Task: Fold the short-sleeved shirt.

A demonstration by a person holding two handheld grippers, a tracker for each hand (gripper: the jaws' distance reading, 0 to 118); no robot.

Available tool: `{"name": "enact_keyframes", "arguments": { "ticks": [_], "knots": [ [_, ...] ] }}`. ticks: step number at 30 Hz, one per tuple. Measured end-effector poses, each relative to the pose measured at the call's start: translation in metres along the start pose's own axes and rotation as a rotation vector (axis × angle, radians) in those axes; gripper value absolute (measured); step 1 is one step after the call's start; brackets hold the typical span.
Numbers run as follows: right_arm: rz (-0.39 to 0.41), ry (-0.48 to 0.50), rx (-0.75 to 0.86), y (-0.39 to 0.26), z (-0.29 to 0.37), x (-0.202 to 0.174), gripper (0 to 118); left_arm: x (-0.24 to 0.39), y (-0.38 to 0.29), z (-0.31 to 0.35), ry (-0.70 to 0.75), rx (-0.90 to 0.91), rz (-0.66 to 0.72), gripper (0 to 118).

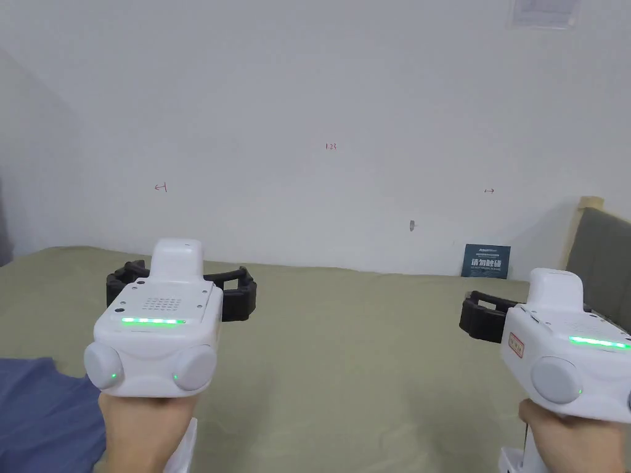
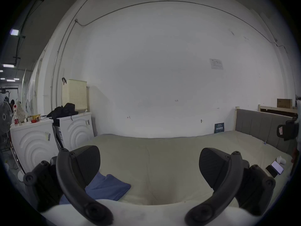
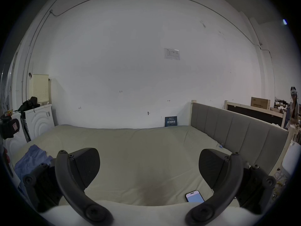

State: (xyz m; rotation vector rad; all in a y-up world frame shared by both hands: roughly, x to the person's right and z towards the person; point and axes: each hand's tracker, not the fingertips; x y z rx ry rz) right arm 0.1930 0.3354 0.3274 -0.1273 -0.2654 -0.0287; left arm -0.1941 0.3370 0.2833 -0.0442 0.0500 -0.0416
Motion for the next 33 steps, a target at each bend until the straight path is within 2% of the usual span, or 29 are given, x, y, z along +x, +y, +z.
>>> {"name": "enact_keyframes", "arguments": {
  "ticks": [3, 9, 11, 12, 13, 14, 15, 16, 18, 20, 24, 28, 33],
  "knots": [
    [-0.005, 0.005, 0.001, 0.003, 0.0, 0.0, 118, -0.003, 0.001, 0.001, -0.006, 0.007, 0.009, 118],
    [0.072, 0.011, 0.013, 0.005, 0.006, -0.006, 117, -0.007, 0.009, -0.004, -0.001, -0.041, -0.013, 118],
    [0.073, 0.032, 0.012, 0.003, 0.008, -0.005, 113, -0.006, 0.008, -0.005, 0.006, -0.059, 0.008, 118],
    [0.07, 0.036, 0.009, 0.003, 0.01, -0.006, 103, -0.006, 0.008, -0.002, 0.01, -0.068, 0.01, 118],
    [0.074, 0.036, 0.009, 0.002, 0.012, -0.007, 70, -0.004, 0.007, -0.002, 0.013, -0.086, 0.002, 112],
    [0.084, 0.024, 0.017, -0.001, 0.012, -0.007, 33, -0.003, 0.004, 0.0, 0.008, -0.09, -0.002, 84],
    [0.105, 0.009, 0.022, -0.003, 0.012, -0.007, 4, -0.002, 0.001, 0.002, -0.001, -0.088, -0.004, 16],
    [0.119, -0.003, 0.016, -0.005, 0.011, -0.008, 4, -0.003, -0.002, 0.004, 0.005, -0.069, -0.007, 0],
    [0.106, -0.003, 0.024, -0.011, 0.014, -0.006, 4, -0.004, -0.008, 0.003, 0.09, -0.021, 0.01, 0],
    [0.076, 0.019, -0.006, -0.013, 0.016, -0.005, 3, -0.017, -0.007, 0.005, 0.01, -0.053, 0.093, 0],
    [0.098, 0.03, 0.001, -0.015, 0.021, -0.014, 3, -0.032, -0.007, 0.012, 0.058, -0.047, 0.073, 0],
    [0.117, 0.132, 0.009, -0.015, 0.022, -0.048, 3, -0.064, -0.004, 0.035, 0.075, -0.043, 0.054, 0],
    [0.108, 0.332, 0.03, -0.018, 0.026, -0.123, 3, -0.13, -0.004, 0.074, 0.249, -0.034, 0.085, 0]
  ]
}}
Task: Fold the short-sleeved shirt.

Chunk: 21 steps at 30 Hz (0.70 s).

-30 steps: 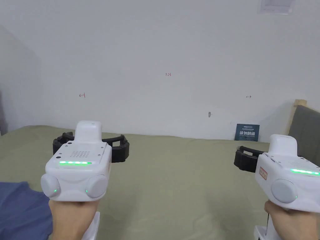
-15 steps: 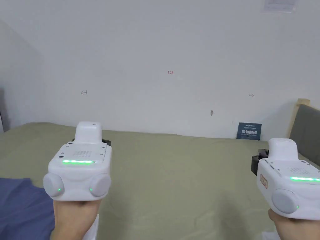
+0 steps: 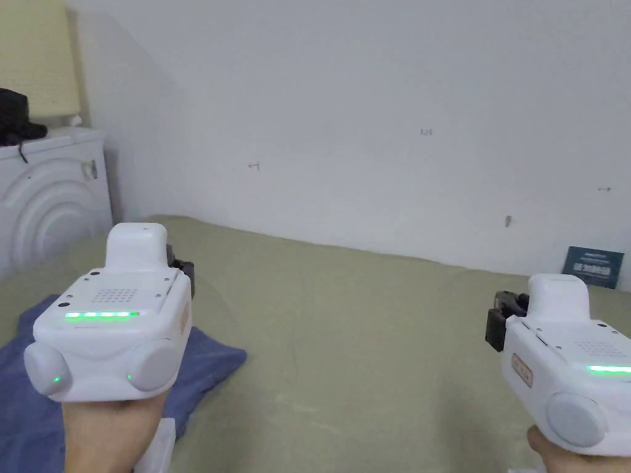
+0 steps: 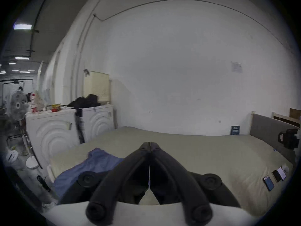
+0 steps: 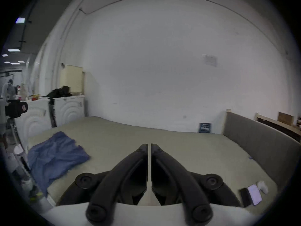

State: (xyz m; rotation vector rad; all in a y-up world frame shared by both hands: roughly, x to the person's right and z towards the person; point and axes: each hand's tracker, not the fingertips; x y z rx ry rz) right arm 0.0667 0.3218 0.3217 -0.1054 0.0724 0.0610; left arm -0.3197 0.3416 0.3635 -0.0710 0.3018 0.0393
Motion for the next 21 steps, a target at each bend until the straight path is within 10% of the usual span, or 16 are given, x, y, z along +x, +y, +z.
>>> {"name": "enact_keyframes", "arguments": {
  "ticks": [10, 21],
  "knots": [
    [-0.001, 0.303, -0.025, -0.014, -0.036, -0.122, 3, -0.128, -0.034, 0.07, 0.316, -0.078, 0.009, 1],
    [0.062, 0.311, -0.076, -0.037, -0.051, -0.103, 3, -0.145, -0.061, -0.028, 0.172, -0.277, 0.037, 1]
  ]
}}
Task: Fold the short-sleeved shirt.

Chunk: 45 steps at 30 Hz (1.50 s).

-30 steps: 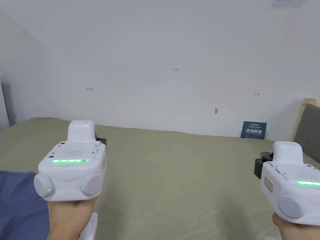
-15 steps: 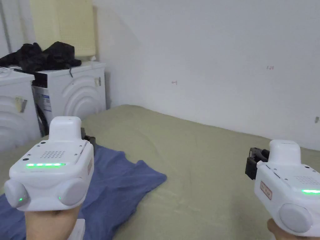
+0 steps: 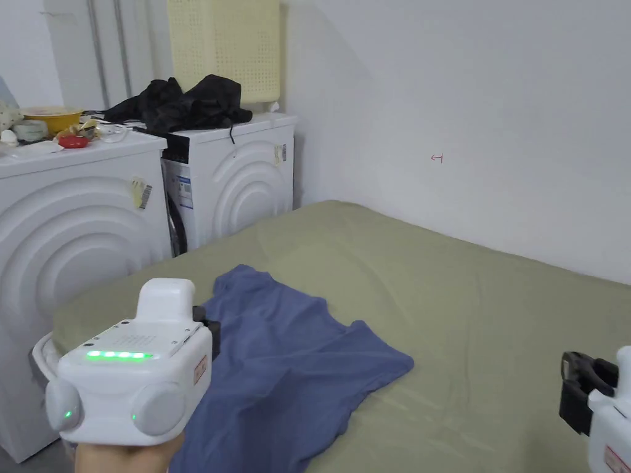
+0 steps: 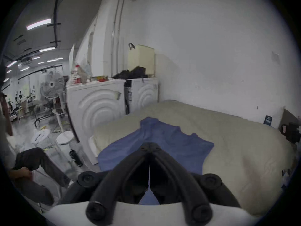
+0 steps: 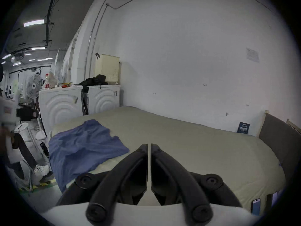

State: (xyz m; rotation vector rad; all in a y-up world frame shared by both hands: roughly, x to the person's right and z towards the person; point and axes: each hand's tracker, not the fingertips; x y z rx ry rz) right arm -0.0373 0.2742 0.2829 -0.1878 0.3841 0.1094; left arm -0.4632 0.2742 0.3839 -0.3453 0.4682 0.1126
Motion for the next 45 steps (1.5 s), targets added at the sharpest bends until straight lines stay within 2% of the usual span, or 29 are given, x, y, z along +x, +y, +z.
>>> {"name": "enact_keyframes", "arguments": {
  "ticks": [3, 6, 8, 9, 10, 11, 12, 15, 17, 19, 22, 24, 26, 27, 28, 33, 36, 40, 43, 45],
  "knots": [
    [0.001, -0.038, -0.02, -0.001, 0.004, 0.024, 3, 0.031, 0.025, -0.066, -0.093, -0.117, -0.071, 1],
    [0.029, -0.065, -0.024, -0.004, 0.012, 0.047, 3, 0.058, 0.046, -0.147, -0.209, -0.315, -0.124, 1],
    [0.062, -0.103, -0.044, -0.009, 0.017, 0.061, 3, 0.073, 0.052, -0.201, -0.304, -0.444, -0.143, 6],
    [0.068, -0.125, -0.068, -0.012, 0.017, 0.066, 3, 0.082, 0.054, -0.223, -0.324, -0.513, -0.187, 21],
    [0.066, -0.13, -0.089, -0.016, 0.018, 0.073, 3, 0.094, 0.053, -0.234, -0.348, -0.551, -0.218, 67],
    [0.067, -0.137, -0.114, -0.022, 0.019, 0.078, 3, 0.104, 0.051, -0.253, -0.378, -0.622, -0.226, 101],
    [0.065, -0.143, -0.137, -0.027, 0.018, 0.081, 3, 0.111, 0.046, -0.269, -0.393, -0.697, -0.218, 115],
    [0.055, -0.134, -0.21, -0.047, 0.019, 0.089, 4, 0.128, 0.014, -0.316, -0.401, -0.895, -0.14, 115],
    [0.062, -0.133, -0.235, -0.064, 0.02, 0.09, 4, 0.142, -0.018, -0.341, -0.285, -0.99, -0.182, 115],
    [0.062, -0.113, -0.253, -0.073, 0.024, 0.089, 4, 0.149, -0.042, -0.354, -0.233, -1.027, -0.234, 115],
    [0.042, -0.093, -0.273, -0.081, 0.025, 0.086, 4, 0.15, -0.056, -0.362, -0.236, -1.001, -0.201, 114],
    [0.034, -0.09, -0.279, -0.082, 0.023, 0.086, 4, 0.15, -0.053, -0.356, -0.229, -0.99, -0.194, 99],
    [0.044, -0.104, -0.274, -0.083, 0.022, 0.086, 4, 0.148, -0.04, -0.346, -0.205, -0.905, -0.198, 78],
    [0.049, -0.105, -0.267, -0.083, 0.023, 0.087, 4, 0.15, -0.032, -0.34, -0.218, -0.861, -0.236, 37],
    [0.051, -0.108, -0.265, -0.081, 0.023, 0.086, 4, 0.152, -0.025, -0.335, -0.246, -0.831, -0.249, 5],
    [0.002, -0.132, -0.25, -0.079, 0.034, 0.1, 4, 0.165, 0.01, -0.295, -0.297, -0.761, -0.241, 5],
    [-0.018, -0.157, -0.234, -0.077, 0.049, 0.109, 4, 0.189, 0.038, -0.272, -0.36, -0.676, -0.286, 5],
    [-0.023, -0.219, -0.23, -0.076, 0.075, 0.124, 4, 0.251, 0.069, -0.236, -0.568, -0.619, -0.309, 5],
    [-0.08, -0.299, -0.236, -0.077, 0.102, 0.141, 4, 0.318, 0.081, -0.205, -0.762, -0.589, -0.346, 5],
    [-0.108, -0.356, -0.229, -0.075, 0.122, 0.151, 4, 0.369, 0.08, -0.182, -0.821, -0.589, -0.434, 5]
  ]
}}
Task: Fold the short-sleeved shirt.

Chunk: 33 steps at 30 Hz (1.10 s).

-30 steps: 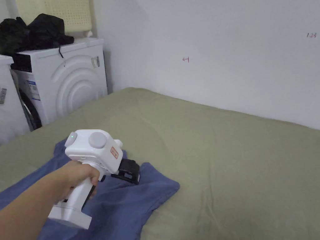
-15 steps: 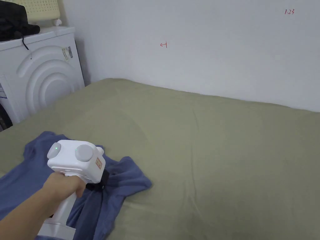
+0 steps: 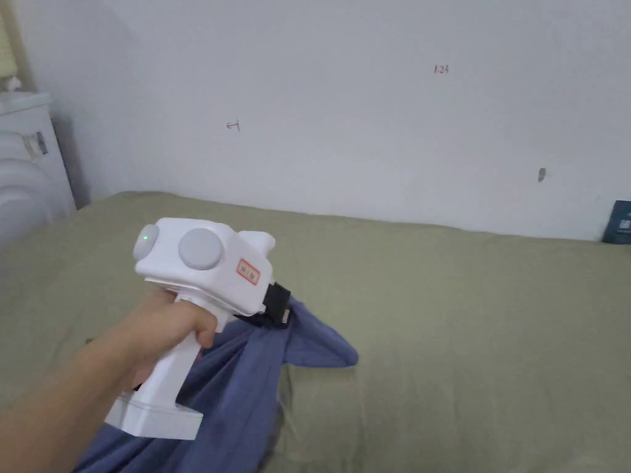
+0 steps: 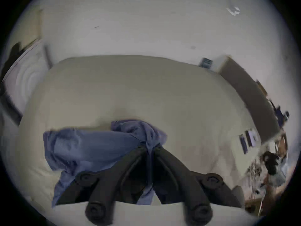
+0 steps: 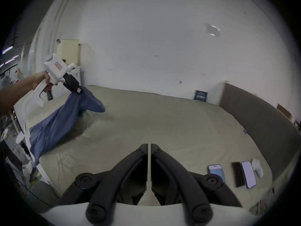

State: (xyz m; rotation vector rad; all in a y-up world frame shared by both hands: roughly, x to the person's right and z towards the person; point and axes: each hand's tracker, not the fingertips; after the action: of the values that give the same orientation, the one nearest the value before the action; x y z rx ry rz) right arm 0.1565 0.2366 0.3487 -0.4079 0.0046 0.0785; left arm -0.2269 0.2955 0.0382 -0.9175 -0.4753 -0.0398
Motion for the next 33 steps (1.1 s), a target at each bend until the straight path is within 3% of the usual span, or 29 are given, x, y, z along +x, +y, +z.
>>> {"name": "enact_keyframes", "arguments": {
  "ticks": [5, 10, 17, 20, 21, 22, 23, 24, 28, 33],
  "knots": [
    [-0.027, -0.159, 0.02, -0.007, 0.042, 0.045, 4, 0.12, 0.026, -0.049, -0.214, -0.021, -0.148, 5],
    [-0.064, -0.241, 0.01, -0.014, 0.07, 0.076, 4, 0.221, 0.015, -0.103, -0.373, -0.118, -0.278, 5],
    [-0.083, -0.297, 0.012, -0.022, 0.091, 0.088, 4, 0.295, -0.05, -0.167, -0.414, -0.27, -0.377, 5],
    [-0.09, -0.308, 0.005, -0.024, 0.09, 0.088, 4, 0.297, -0.07, -0.183, -0.427, -0.32, -0.353, 9],
    [-0.093, -0.308, 0.006, -0.024, 0.09, 0.088, 4, 0.296, -0.074, -0.186, -0.417, -0.321, -0.343, 20],
    [-0.097, -0.307, 0.007, -0.024, 0.09, 0.087, 4, 0.291, -0.072, -0.182, -0.393, -0.304, -0.313, 53],
    [-0.102, -0.3, 0.01, -0.024, 0.089, 0.086, 4, 0.283, -0.071, -0.176, -0.372, -0.274, -0.28, 78],
    [-0.104, -0.295, 0.011, -0.023, 0.088, 0.085, 4, 0.274, -0.067, -0.167, -0.372, -0.251, -0.247, 86],
    [-0.094, -0.267, 0.016, -0.018, 0.077, 0.079, 4, 0.217, -0.051, -0.092, -0.33, -0.065, -0.18, 86],
    [-0.104, -0.21, 0.039, -0.005, 0.055, 0.074, 4, 0.125, -0.087, 0.018, 0.004, 0.246, -0.046, 73]
  ]
}}
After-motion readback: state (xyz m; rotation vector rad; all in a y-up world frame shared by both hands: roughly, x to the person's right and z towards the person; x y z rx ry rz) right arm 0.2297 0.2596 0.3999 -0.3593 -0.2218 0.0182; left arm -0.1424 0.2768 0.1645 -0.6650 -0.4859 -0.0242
